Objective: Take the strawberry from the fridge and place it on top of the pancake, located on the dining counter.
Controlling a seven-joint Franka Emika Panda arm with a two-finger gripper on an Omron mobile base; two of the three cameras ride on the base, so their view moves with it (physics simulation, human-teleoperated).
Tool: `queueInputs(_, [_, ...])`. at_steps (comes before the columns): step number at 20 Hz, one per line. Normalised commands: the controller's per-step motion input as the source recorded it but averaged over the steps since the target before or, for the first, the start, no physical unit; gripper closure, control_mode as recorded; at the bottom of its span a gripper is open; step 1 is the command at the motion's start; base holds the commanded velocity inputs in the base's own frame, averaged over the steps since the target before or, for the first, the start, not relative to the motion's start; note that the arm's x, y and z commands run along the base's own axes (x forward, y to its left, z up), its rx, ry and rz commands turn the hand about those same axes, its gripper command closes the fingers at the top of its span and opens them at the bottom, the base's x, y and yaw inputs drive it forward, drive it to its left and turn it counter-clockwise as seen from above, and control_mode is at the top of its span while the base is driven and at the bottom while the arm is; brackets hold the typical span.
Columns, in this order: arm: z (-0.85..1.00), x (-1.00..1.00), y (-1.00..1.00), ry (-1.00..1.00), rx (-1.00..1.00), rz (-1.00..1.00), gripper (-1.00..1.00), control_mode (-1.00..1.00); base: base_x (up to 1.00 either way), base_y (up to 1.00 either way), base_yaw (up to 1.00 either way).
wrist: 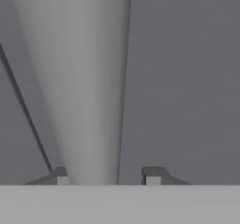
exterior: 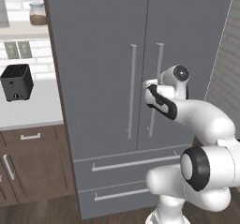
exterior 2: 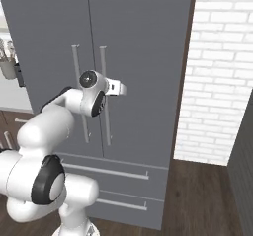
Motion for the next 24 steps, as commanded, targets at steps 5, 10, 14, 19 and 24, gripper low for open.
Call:
queueInputs(5, [0.0, -0.74, -0.33, 0.05, 0.04, -0.03, 1.0, -1.0, 0.0, 0.0, 0.0])
queueInputs(10, [0.0, -1.0, -0.78, 0.08, 0.09, -0.08, 1.0, -1.0, 0.0, 0.0, 0.0])
queueInputs(14, [0.02, -0.96, -0.97, 0.12, 0.14, -0.12, 1.0, -1.0, 0.0, 0.0, 0.0])
queueInputs(19, [0.08, -0.5, -1.0, 0.19, 0.15, -0.1, 1.0, -1.0, 0.0, 0.0, 0.0])
queueInputs(24, [0.07, -0.48, -1.0, 0.16, 0.15, -0.09, -1.0, -1.0, 0.0, 0.0, 0.0])
